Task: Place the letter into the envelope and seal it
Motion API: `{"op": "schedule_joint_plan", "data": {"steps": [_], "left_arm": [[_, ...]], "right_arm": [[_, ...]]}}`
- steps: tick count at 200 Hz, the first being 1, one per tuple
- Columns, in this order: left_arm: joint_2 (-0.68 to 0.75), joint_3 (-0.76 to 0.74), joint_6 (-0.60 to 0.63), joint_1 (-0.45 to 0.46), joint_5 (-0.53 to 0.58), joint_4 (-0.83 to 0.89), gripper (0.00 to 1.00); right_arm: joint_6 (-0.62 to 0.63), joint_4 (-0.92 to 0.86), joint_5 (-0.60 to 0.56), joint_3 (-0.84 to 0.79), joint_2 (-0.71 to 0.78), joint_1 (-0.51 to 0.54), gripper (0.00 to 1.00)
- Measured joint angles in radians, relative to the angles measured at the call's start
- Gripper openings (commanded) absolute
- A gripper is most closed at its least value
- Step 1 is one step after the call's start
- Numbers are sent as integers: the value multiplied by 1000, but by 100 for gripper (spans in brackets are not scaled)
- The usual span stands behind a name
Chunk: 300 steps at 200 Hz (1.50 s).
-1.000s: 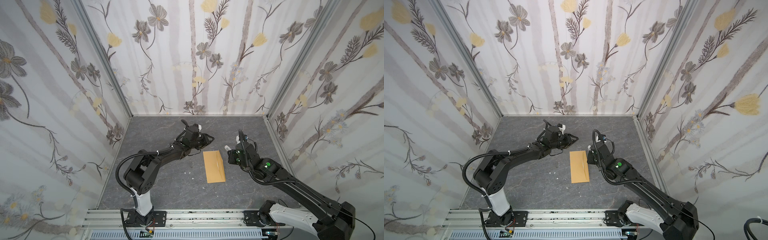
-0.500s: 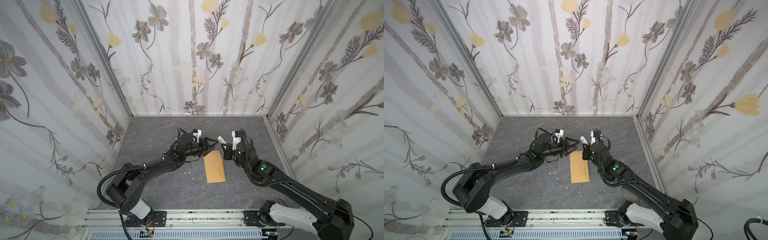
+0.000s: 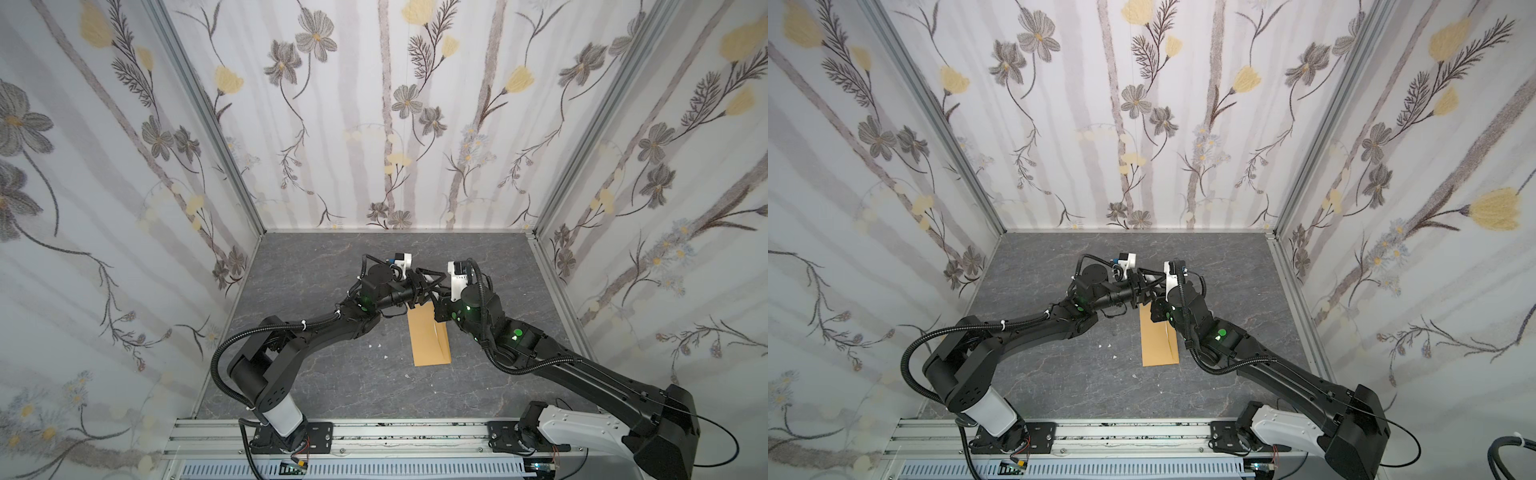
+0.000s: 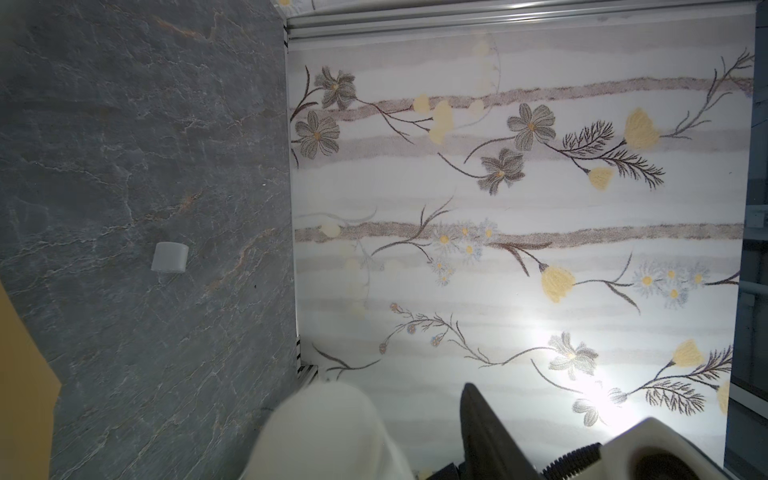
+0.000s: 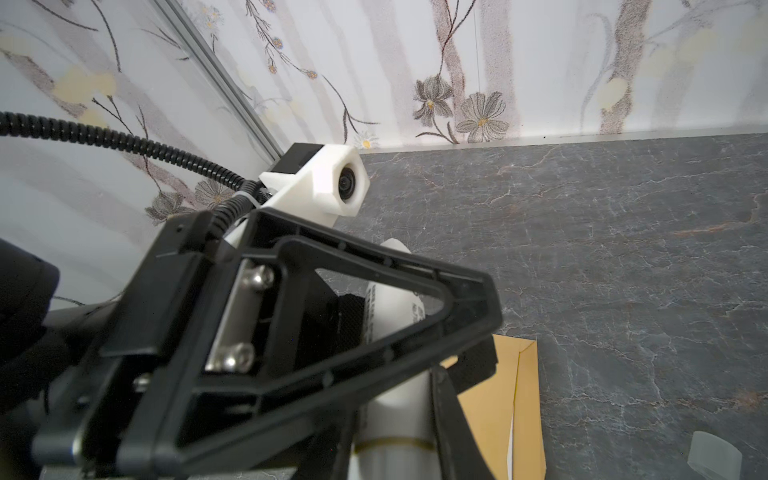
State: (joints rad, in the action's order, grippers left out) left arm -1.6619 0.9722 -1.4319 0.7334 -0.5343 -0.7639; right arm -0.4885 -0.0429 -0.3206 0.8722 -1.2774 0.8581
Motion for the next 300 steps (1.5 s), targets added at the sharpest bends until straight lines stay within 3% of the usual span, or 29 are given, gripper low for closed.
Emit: {"op": "schedule_joint_plan", "data": {"steps": [13,28,62,92,129,164,280,289,300], "left_arm": [[-4,0,-16,0,3,-10,37],[-7,0,-39,-2,8,-18,37],[-5,-10,-39,-1,6,-36,46],[8,-41,-44,0,7,-50,47],[15,-50,-53,0,11,-64,37],[14,-50,-79,-1,24,-62,33],[-26,-32,-84,-1,18,-93,38],[-27,-32,-84,-1,18,-97,35],[-29,-32,-90,-1,21,-99,22]], "right_arm": [[0,0,-8,1,-1,5,0],[0,0,-20,1,-1,9,0],[-9,4,-49,-3,1,12,0],[-19,1,-77,-3,1,12,0],[-26,1,-83,-3,-7,13,0],[-26,6,-87,-3,-15,19,0],[-27,12,-78,-7,-21,38,0],[-27,13,-78,-7,-21,38,0],[-27,13,-78,-7,-21,39,0]]}}
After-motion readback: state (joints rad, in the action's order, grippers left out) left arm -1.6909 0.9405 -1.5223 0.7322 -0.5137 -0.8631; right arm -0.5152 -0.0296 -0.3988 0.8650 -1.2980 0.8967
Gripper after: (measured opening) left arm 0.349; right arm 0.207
